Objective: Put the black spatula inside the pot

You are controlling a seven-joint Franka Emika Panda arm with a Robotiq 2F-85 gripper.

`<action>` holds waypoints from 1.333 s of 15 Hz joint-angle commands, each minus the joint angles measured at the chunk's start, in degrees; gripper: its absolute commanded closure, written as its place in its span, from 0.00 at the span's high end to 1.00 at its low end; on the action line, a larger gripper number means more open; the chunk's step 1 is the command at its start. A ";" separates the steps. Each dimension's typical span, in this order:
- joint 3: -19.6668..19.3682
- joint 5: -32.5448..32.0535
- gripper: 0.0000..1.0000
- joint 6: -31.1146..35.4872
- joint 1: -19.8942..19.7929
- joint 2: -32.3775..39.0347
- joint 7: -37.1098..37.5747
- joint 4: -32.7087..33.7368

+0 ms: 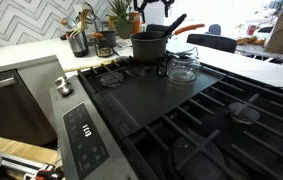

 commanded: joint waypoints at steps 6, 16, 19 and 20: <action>0.22 1.57 1.00 -0.23 0.43 -4.23 2.11 -5.65; -1.36 -9.70 1.00 2.99 12.48 -17.74 32.36 -26.11; -0.73 -13.93 1.00 8.53 16.19 -23.36 43.84 -33.78; -0.43 -15.55 1.00 10.41 17.34 -25.51 47.70 -36.38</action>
